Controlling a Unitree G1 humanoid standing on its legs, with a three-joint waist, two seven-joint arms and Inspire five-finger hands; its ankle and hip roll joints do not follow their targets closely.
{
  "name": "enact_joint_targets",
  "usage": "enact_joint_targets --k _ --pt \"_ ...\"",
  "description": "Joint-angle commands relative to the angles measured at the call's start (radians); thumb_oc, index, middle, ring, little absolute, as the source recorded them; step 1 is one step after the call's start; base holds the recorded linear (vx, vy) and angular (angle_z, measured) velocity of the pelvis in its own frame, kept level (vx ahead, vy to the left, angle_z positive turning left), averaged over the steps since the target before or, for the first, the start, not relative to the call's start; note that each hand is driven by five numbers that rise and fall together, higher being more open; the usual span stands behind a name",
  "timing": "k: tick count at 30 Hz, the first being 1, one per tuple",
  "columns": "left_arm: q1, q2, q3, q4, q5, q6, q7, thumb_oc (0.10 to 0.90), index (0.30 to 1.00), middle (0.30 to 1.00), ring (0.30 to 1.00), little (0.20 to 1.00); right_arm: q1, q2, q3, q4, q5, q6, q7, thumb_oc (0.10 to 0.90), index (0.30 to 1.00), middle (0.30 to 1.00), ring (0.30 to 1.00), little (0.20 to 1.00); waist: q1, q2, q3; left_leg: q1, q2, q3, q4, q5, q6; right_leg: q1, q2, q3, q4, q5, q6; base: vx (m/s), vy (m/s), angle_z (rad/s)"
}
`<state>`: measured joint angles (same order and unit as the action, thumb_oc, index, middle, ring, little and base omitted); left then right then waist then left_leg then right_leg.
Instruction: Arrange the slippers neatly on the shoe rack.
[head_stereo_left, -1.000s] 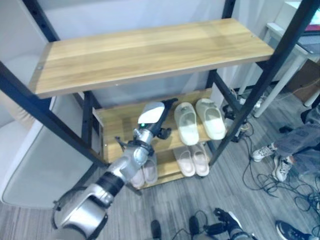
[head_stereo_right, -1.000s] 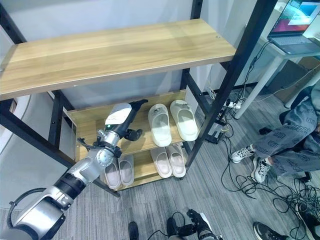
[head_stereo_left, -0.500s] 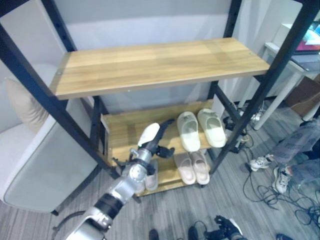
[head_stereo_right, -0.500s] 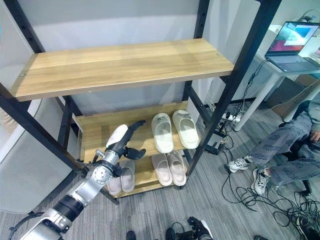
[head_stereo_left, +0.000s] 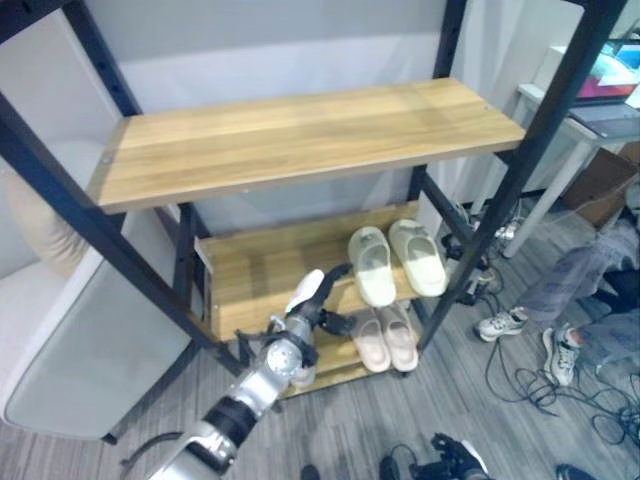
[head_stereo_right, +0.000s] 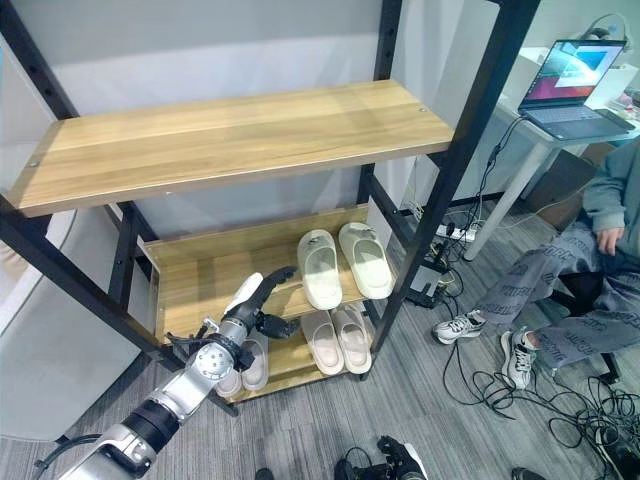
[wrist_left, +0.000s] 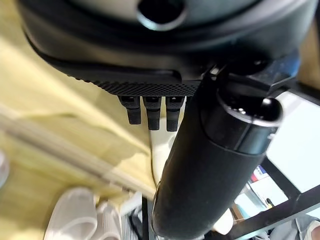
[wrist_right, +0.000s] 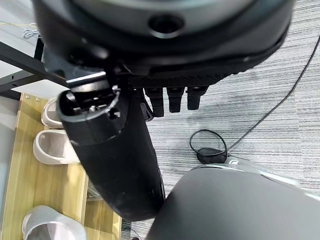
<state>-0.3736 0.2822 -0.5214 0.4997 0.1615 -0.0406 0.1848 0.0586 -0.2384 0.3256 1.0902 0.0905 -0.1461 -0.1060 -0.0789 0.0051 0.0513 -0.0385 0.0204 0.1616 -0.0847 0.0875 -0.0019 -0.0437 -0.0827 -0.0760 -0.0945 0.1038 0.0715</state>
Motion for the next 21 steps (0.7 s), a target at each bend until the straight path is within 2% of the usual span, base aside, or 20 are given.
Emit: enact_joint_targets --k 1,13,21 --pt "-0.171 -0.061 0.024 0.028 -0.027 -0.063 0.023 0.8 0.9 0.9 0.9 0.9 0.025 -0.017 0.013 -0.032 0.001 -0.011 -0.004 0.8 0.9 0.9 0.9 0.9 0.0 0.038 0.012 0.005 -0.002 -0.051 -0.003 -0.089 -0.024 0.001 -0.004 -0.062 0.03 -0.086 0.058 0.0 0.006 -0.11" --pt "-0.212 -0.123 -0.027 0.038 -0.111 -0.085 0.004 0.8 0.9 0.9 0.9 0.9 0.026 -0.022 0.02 -0.052 0.013 -0.018 -0.014 0.8 0.9 0.9 0.9 0.9 -0.018 0.035 0.021 -0.004 -0.002 -0.046 -0.003 -0.088 -0.022 -0.01 -0.005 -0.051 0.029 -0.079 0.058 0.0 -0.001 -0.02" --pt "-0.269 -0.177 -0.065 0.056 -0.153 -0.105 0.01 0.8 0.9 0.9 0.9 0.9 0.025 -0.022 0.034 -0.055 0.02 -0.024 -0.017 0.8 0.9 0.9 0.9 0.9 -0.036 0.044 0.025 -0.001 -0.001 -0.035 -0.003 -0.089 -0.022 -0.017 -0.007 -0.039 0.031 -0.077 0.06 0.0 -0.006 -0.07"
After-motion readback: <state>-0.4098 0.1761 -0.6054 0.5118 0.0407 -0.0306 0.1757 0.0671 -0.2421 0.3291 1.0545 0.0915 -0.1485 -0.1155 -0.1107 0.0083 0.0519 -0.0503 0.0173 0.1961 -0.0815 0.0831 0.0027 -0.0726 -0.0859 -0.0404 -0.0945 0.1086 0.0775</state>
